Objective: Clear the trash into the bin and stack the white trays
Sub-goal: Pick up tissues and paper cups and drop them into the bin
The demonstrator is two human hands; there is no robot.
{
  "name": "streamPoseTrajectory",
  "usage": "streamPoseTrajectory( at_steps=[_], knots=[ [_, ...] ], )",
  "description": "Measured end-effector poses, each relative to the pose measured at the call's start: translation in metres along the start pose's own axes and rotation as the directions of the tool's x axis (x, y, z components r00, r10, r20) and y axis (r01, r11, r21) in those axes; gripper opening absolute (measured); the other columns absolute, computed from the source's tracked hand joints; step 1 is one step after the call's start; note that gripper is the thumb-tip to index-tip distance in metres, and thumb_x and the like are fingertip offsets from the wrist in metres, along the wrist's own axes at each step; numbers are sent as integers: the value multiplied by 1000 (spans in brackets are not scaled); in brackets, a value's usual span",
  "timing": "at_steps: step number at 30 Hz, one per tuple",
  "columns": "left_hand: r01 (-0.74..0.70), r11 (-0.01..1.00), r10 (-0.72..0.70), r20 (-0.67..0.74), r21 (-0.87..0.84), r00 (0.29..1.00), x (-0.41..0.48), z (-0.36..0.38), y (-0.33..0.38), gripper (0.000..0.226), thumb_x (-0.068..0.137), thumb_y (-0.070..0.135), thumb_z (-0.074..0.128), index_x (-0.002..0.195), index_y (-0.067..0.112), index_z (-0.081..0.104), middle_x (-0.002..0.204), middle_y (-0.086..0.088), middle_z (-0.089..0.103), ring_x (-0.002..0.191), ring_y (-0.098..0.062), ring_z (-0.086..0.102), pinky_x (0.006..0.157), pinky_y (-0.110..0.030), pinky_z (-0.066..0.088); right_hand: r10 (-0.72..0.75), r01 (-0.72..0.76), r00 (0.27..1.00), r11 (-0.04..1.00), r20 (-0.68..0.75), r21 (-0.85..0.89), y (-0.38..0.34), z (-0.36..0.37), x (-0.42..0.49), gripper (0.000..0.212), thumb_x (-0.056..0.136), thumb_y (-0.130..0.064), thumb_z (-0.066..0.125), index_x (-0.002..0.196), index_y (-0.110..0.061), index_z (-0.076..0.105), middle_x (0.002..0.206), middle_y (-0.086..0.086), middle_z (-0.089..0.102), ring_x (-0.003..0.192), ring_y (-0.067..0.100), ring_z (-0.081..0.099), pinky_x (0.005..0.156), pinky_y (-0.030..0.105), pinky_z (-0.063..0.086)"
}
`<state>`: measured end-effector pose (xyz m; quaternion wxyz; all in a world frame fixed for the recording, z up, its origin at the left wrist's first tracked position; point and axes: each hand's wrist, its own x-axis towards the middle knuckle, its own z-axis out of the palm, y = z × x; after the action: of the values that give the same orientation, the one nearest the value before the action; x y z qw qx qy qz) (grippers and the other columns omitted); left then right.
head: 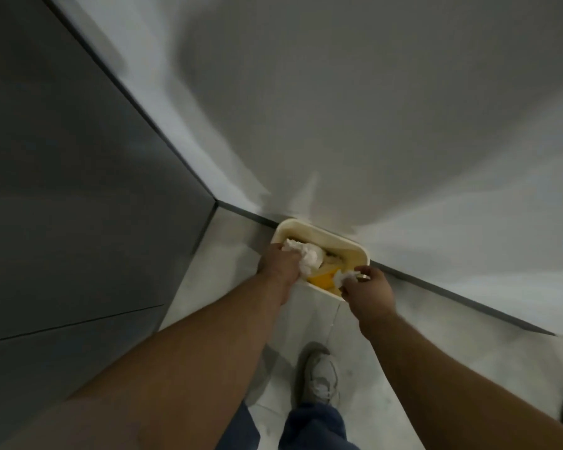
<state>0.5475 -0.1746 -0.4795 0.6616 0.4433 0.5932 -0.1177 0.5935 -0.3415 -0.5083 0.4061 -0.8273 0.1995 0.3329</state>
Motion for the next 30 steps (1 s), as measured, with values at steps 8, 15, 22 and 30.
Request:
streamPoseTrajectory(
  at_steps=[8,15,22,30],
  knots=[
    [66,983,-44,128,-174,991,12,-10,-19,29,100,30,64,127,29,52,120,-4,60,112,-27,64,100,-44,55,13,-12,999,1000,30,-10,19,14,29,57,90,-33,74,142,-20,54,115,9,75,103,28,72,93,49,58],
    [-137,990,137,-27,26,990,-26,-55,-26,31,101,20,60,132,16,59,115,-7,68,99,-24,70,89,-41,57,6,-6,1000,1000,-2,24,-1,-3,-18,11,93,-28,69,103,-23,71,82,-1,76,78,16,76,75,45,65],
    [-394,898,420,-107,197,901,-145,-99,51,9,96,19,64,96,26,69,100,-4,74,97,-29,72,90,-45,56,-261,262,963,965,70,-13,-114,-54,-125,6,93,-25,68,91,-22,72,70,-11,74,61,4,71,57,29,59],
    [-573,779,613,-116,254,782,-345,-144,143,14,91,13,66,93,25,73,89,2,74,87,-20,71,85,-39,59,-556,552,807,830,198,78,-271,-120,-295,8,92,-23,69,93,-31,71,82,-10,77,77,11,75,78,41,62]
  ],
)
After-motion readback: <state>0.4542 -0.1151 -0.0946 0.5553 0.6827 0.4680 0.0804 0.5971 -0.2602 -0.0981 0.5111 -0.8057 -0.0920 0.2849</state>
